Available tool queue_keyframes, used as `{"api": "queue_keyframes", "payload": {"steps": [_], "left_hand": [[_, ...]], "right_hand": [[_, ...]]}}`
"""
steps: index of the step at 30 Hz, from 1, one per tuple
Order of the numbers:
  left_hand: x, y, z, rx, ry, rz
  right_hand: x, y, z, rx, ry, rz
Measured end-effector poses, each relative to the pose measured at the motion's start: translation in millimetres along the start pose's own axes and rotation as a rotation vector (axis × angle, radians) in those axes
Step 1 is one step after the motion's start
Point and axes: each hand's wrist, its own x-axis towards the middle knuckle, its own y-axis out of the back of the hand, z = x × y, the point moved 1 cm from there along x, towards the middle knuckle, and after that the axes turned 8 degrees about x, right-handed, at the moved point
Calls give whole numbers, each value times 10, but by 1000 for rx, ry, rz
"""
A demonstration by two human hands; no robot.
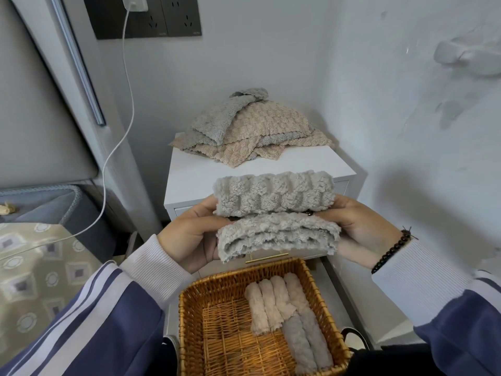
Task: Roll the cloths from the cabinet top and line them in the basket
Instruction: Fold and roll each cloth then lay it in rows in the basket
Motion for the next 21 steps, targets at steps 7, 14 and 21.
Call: {"api": "queue_keyframes", "payload": {"steps": [7,14,21], "left_hand": [[-1,31,58,-16,-18,-68],[42,60,-55,363,118,124],[103,87,-250,739,109,106]], "right_hand": [[40,18,-19,118,21,-42],[20,44,55,-296,-76,91],[48,211,235,-988,-47,99]]}}
